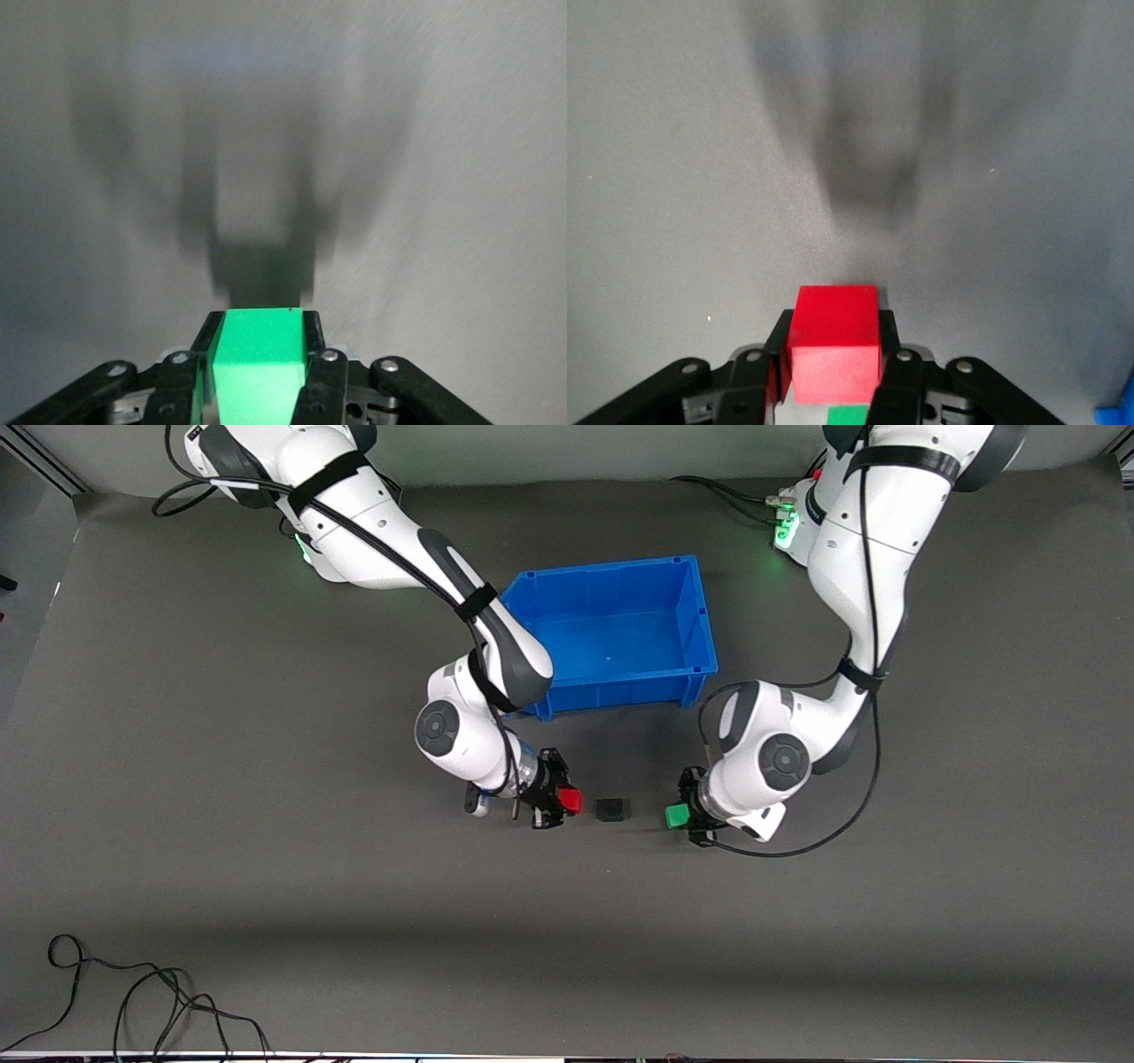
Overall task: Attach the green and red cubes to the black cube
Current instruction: 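Carry the green and red cubes toward the black cube with both grippers, then press the green and red cubes against the black cube's sides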
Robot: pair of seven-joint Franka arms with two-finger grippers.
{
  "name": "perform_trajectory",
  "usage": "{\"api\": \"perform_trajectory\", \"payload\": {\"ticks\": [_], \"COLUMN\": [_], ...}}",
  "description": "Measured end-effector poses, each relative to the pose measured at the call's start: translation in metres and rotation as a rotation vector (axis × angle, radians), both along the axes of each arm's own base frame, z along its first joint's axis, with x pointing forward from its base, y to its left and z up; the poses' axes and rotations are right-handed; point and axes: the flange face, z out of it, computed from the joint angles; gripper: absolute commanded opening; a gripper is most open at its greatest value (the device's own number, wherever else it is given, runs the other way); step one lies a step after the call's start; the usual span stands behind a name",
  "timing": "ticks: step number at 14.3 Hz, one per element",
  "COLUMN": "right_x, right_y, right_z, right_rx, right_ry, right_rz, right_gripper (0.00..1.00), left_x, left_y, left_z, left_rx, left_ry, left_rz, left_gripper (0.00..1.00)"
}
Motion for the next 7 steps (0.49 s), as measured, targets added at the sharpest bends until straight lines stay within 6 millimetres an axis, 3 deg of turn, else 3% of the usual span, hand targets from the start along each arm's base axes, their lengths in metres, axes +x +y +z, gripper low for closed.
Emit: {"api": "perform_trajectory", "payload": {"ticks": [4, 7], "right_x": [-0.010, -0.010], "right_y": [0.017, 0.024], "right_z": [-0.026, -0.033], "right_rx": [-0.009, -0.007], "right_ry": [-0.020, -0.025], "right_rz": [-0.007, -0.009], "right_gripper": [0.25, 0.25], "left_x": [-0.018, -0.023], "left_y": [-0.037, -0.052], "left_z": [0.002, 0.003], "left_rx": [-0.008, -0.025], "left_ry": [-0.011, -0.052], "left_rz": [0.005, 0.010], "left_gripper": [0.00, 0.00]}}
